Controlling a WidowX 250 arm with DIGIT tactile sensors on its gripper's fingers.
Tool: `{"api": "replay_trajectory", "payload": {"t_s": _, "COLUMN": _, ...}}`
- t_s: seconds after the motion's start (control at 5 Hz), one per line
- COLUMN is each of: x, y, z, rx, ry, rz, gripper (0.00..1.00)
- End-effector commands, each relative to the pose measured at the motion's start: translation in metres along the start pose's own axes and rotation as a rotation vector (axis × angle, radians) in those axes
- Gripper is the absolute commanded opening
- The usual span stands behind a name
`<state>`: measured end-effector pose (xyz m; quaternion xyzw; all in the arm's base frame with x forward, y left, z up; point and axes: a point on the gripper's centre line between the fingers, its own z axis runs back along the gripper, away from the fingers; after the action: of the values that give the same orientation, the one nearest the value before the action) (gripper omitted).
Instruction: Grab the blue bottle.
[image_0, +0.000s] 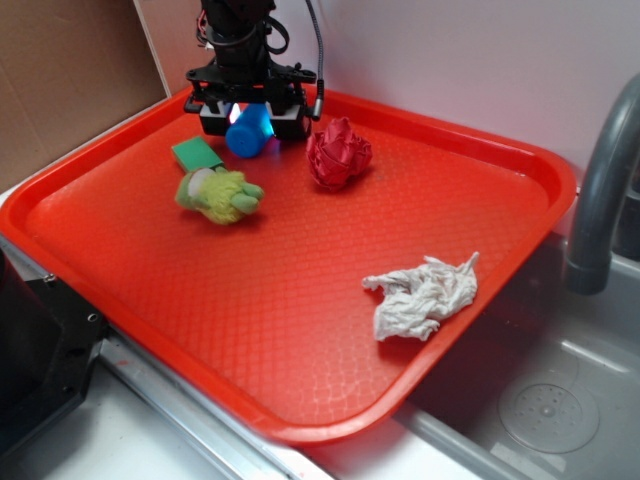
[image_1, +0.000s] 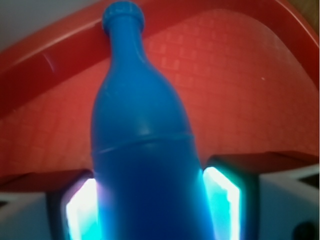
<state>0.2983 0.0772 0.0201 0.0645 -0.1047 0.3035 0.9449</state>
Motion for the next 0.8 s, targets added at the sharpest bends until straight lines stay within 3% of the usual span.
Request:
{"api": "replay_trajectory", "payload": {"t_s": 0.0, "x": 0.004, "y": -0.01, "z": 0.07, "rx": -0.065, "ry": 0.087, "rz": 0.019, "gripper": 0.0}}
{"api": "replay_trajectory", "payload": {"t_s": 0.2, "x": -0.011, "y": -0.018, "z": 0.104, "rx": -0.062, "ry": 0.14, "rz": -0.038, "gripper": 0.0}}
{"api": "replay_trajectory", "payload": {"t_s": 0.6, "x": -0.058, "y": -0.023, "z": 0.164, "rx": -0.102, "ry": 0.155, "rz": -0.212, "gripper": 0.0}}
